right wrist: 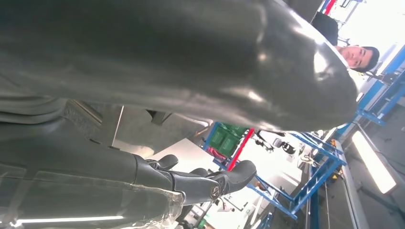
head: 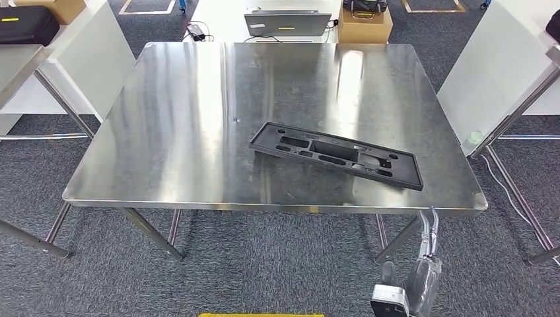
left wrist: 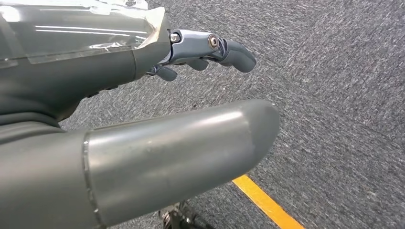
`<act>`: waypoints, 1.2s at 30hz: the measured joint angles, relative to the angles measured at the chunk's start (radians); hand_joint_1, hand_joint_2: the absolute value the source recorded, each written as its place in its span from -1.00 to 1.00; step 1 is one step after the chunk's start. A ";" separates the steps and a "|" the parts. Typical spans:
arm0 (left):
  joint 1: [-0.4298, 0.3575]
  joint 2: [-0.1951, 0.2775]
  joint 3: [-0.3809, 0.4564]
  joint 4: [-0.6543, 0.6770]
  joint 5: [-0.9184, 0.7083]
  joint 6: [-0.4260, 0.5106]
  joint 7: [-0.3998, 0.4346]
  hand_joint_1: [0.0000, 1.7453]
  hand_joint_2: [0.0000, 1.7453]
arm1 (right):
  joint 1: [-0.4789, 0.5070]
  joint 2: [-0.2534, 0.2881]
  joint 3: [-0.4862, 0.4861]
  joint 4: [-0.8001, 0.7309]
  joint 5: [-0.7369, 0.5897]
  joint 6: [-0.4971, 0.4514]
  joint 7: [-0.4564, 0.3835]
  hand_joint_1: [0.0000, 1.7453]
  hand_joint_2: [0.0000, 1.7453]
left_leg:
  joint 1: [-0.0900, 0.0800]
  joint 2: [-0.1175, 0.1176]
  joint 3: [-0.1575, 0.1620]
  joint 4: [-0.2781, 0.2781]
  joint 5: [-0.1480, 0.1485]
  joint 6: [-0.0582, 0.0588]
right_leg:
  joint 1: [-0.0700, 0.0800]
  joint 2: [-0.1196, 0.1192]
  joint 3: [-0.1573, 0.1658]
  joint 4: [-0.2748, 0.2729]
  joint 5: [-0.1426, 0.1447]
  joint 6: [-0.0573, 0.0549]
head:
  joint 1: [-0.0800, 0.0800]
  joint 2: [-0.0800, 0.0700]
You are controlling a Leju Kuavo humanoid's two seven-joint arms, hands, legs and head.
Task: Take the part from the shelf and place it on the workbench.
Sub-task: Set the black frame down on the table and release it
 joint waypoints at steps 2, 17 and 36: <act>0.000 0.000 0.000 -0.001 0.000 0.000 0.000 -1.00 -1.00 | 0.000 0.002 -0.002 0.000 0.000 0.000 0.000 -1.00 -1.00 | -0.001 -0.001 0.073 -0.117 0.031 0.005 | 0.003 0.000 -0.006 0.005 0.007 0.011 | 0.001 0.000; 0.000 -0.002 -0.001 -0.005 -0.014 -0.016 0.000 -1.00 -1.00 | 0.017 0.008 -0.034 0.000 -0.019 0.024 -0.006 -1.00 -1.00 | -0.027 0.007 -0.050 -0.143 0.153 0.055 | 0.016 0.005 0.101 0.038 -0.084 0.041 | 0.008 0.000; -0.005 0.005 0.007 -0.005 -0.071 -0.011 0.001 -1.00 -1.00 | -0.469 -0.111 -0.411 1.173 0.084 -0.039 0.219 -1.00 -1.00 | -0.011 -0.001 0.049 -0.129 0.051 0.028 | 0.016 -0.009 -0.037 0.008 0.044 0.039 | 0.005 0.000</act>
